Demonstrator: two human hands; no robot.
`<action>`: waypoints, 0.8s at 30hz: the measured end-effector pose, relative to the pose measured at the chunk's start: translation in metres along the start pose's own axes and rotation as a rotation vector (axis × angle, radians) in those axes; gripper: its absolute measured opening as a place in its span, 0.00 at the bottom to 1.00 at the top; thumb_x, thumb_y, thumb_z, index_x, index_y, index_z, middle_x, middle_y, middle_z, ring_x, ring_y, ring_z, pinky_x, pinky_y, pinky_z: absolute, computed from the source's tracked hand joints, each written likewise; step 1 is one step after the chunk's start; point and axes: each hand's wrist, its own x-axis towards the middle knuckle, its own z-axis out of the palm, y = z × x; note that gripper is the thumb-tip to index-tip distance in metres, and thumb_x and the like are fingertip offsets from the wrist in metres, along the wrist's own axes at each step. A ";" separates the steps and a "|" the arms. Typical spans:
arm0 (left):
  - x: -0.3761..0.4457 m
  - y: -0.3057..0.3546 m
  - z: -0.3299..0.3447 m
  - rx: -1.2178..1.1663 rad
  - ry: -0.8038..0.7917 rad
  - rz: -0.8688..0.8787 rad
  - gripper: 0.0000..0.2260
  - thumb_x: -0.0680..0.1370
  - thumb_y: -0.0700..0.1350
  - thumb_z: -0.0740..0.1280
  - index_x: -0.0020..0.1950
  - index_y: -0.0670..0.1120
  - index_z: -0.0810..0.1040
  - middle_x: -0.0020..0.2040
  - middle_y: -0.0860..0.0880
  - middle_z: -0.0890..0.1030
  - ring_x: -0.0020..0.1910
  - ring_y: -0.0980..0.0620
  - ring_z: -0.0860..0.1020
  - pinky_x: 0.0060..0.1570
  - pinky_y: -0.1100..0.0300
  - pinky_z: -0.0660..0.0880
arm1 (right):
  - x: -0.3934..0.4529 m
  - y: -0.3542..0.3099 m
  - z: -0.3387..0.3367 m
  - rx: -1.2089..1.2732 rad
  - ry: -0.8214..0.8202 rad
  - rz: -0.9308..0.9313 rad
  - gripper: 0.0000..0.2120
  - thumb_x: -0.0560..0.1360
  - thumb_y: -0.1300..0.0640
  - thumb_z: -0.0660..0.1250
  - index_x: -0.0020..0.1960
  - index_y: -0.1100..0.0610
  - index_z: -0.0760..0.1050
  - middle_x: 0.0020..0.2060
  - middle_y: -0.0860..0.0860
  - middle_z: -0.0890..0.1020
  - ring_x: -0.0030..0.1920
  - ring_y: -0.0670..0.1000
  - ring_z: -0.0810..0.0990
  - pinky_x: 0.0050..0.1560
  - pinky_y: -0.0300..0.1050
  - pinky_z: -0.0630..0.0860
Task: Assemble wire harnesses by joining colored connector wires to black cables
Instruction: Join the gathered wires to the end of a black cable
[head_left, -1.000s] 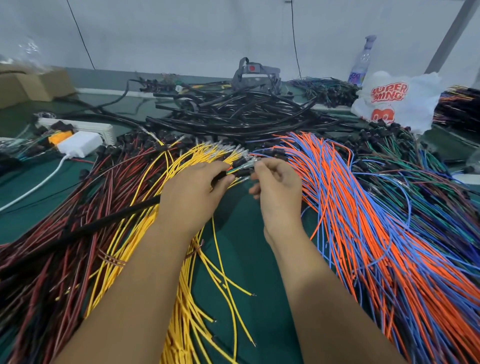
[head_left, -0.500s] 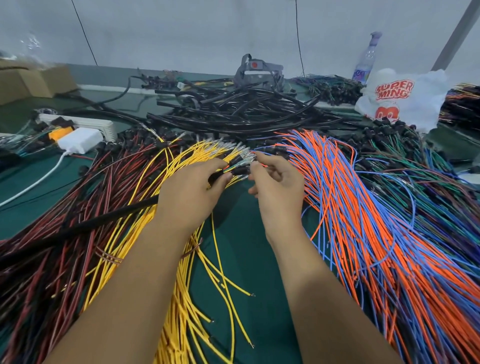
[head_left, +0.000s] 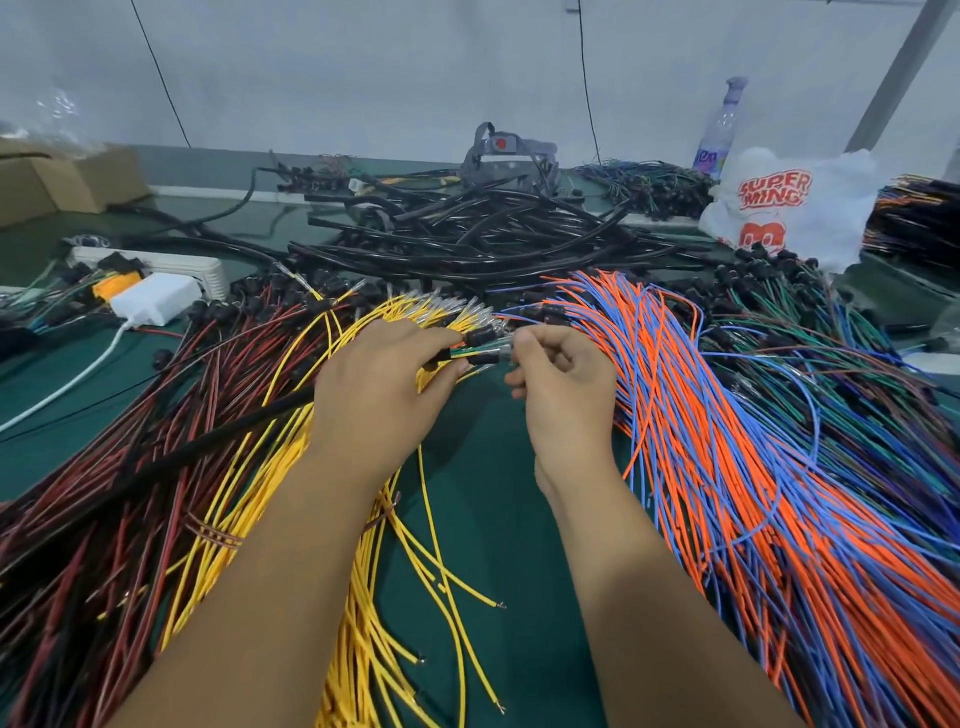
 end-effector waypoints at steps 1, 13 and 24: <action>0.000 0.001 0.000 0.003 0.007 0.005 0.10 0.76 0.52 0.68 0.54 0.52 0.82 0.43 0.52 0.82 0.47 0.47 0.78 0.39 0.57 0.73 | 0.001 0.001 0.001 0.007 0.010 0.017 0.08 0.77 0.63 0.67 0.39 0.55 0.77 0.33 0.51 0.79 0.27 0.42 0.75 0.31 0.33 0.71; -0.001 0.002 -0.001 -0.034 -0.045 -0.056 0.09 0.76 0.51 0.70 0.54 0.51 0.82 0.45 0.52 0.82 0.47 0.47 0.78 0.39 0.54 0.74 | 0.003 0.002 -0.001 -0.069 -0.053 -0.056 0.08 0.78 0.61 0.66 0.40 0.53 0.76 0.29 0.45 0.77 0.27 0.40 0.74 0.33 0.32 0.72; 0.001 0.005 0.002 -0.495 -0.132 -0.396 0.07 0.77 0.55 0.65 0.51 0.58 0.82 0.42 0.60 0.82 0.48 0.53 0.80 0.52 0.47 0.76 | 0.000 0.004 0.002 -0.031 -0.002 -0.131 0.08 0.78 0.61 0.66 0.41 0.53 0.76 0.31 0.46 0.78 0.28 0.41 0.74 0.34 0.33 0.72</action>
